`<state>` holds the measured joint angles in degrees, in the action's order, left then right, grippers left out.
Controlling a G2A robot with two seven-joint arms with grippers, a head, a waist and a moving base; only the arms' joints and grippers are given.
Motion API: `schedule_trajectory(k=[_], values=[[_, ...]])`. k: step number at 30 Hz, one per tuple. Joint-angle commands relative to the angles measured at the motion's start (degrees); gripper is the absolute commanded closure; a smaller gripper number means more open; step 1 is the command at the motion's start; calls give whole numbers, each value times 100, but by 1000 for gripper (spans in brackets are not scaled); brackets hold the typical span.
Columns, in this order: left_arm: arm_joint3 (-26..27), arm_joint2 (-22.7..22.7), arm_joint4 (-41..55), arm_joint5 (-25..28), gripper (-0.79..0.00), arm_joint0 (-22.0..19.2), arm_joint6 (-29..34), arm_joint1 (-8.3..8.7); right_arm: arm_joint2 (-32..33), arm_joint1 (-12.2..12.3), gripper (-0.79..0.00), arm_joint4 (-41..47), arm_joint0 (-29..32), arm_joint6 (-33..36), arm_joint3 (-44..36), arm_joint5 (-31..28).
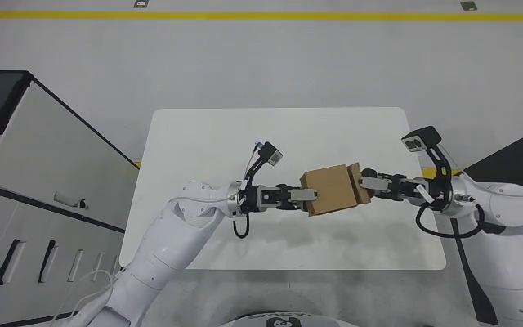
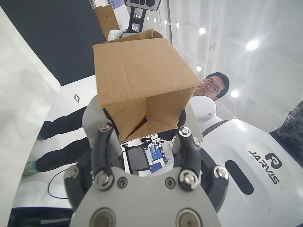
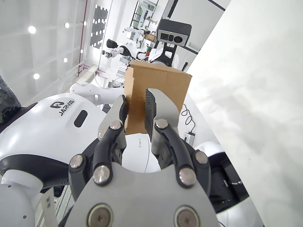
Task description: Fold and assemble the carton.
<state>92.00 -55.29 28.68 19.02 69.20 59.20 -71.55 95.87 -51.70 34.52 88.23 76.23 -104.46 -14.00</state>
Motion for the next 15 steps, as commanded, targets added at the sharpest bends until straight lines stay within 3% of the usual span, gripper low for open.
schedule_trajectory(k=[1,8,10,15], values=[[-8,5,-8,0,0,-10,-3,1,-9,3,-117,-35,-15,-1,4,11],[-24,21,-50,4,0,-28,-53,3,-29,17,-62,-137,-55,8,10,34],[-23,27,-51,11,0,-29,-51,4,-36,19,0,-138,-59,3,11,35],[-23,29,-48,21,0,-42,-39,8,-59,24,0,-138,-70,-2,15,41]])
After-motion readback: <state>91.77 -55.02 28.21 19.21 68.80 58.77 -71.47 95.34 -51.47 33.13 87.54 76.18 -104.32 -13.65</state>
